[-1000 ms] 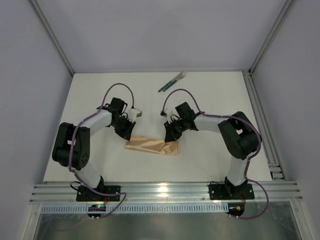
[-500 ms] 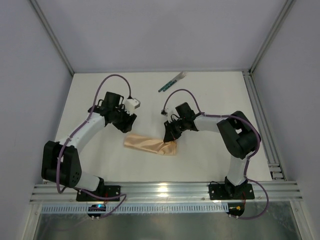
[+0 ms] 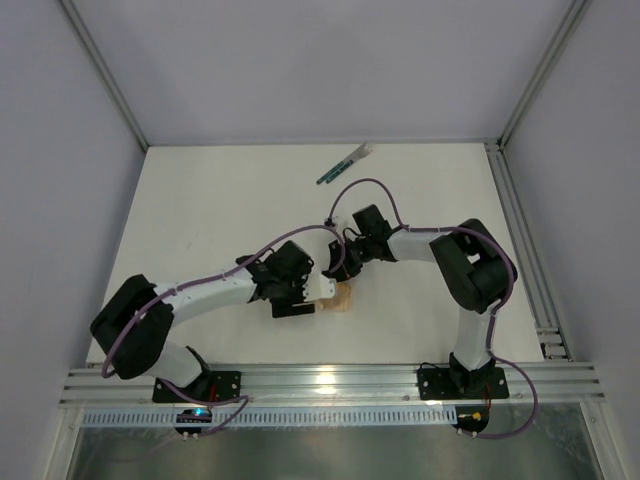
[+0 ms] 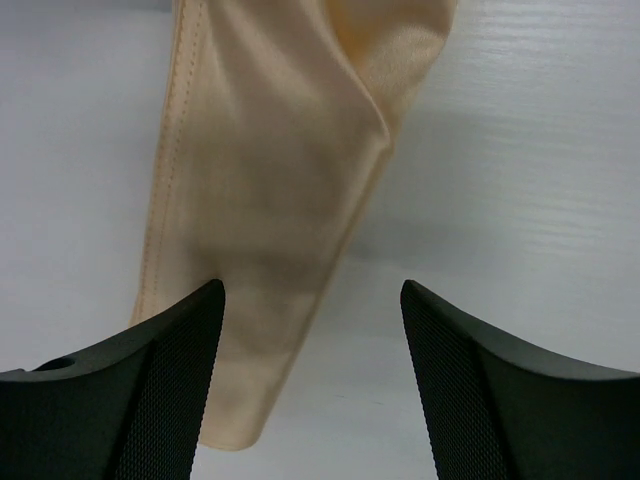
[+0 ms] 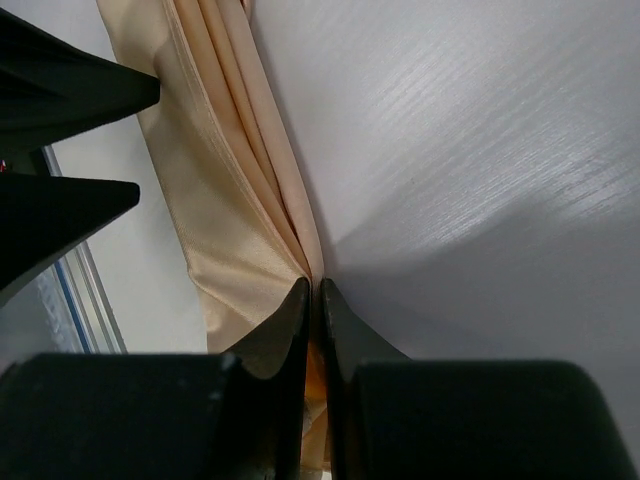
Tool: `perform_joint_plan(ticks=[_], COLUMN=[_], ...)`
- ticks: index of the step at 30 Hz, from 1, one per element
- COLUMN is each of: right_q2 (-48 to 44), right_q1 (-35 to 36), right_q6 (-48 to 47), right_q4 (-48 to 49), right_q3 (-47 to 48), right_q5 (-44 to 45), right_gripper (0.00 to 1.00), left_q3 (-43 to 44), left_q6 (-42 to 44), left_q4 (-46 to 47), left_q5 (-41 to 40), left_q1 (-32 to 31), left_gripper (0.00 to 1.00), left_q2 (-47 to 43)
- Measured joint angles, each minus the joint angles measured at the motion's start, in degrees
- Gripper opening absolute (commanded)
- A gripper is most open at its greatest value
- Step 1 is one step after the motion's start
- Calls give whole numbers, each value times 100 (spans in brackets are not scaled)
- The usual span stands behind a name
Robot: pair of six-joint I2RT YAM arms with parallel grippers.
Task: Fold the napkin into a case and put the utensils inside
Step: Pick up the smaller rectangle-folded napkin from the center of the board.
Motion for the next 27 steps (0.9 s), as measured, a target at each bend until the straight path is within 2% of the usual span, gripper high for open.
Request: perform_joint_plan(ticks=[7,13,15,16,17,20,24,26,27], right_q2=[0,2,2,2,2,2,2,2,0], right_q1=[0,0,0,0,0,-11,-22,-22,-26], right_q6=[37,35,35,35,28,17,0,-2,0], right_q4=[144,149,149,149,149,142,142,140,138], right_q3=[-72,-74,-74,-74,-74,-74,-79,-81,-81], right_q5=[-79,-83,-85,-85,-90,-96,-127,-136,-153], right_gripper=[11,11,11,11,11,11,13,20,22], left_q3=[-214,-258,-258,-258,-264,-286,-337,-343,-343], left_q6=[568,820,852,881,911,966,986,988,988], left_q4=[682,1115,1233,1276,1355,1552,1674,1676,1659], left_q5=[-785,-1180,-1307,-1368,-1427,-1593,-1628,-1620,-1598], left_q1=[-525,-577,-601,-614,-632,-682,-691,-693,-691], left_gripper=[69,61,47,47,35,21,8,0,0], left_q2=[249,385,461,501,551,702,737,726,715])
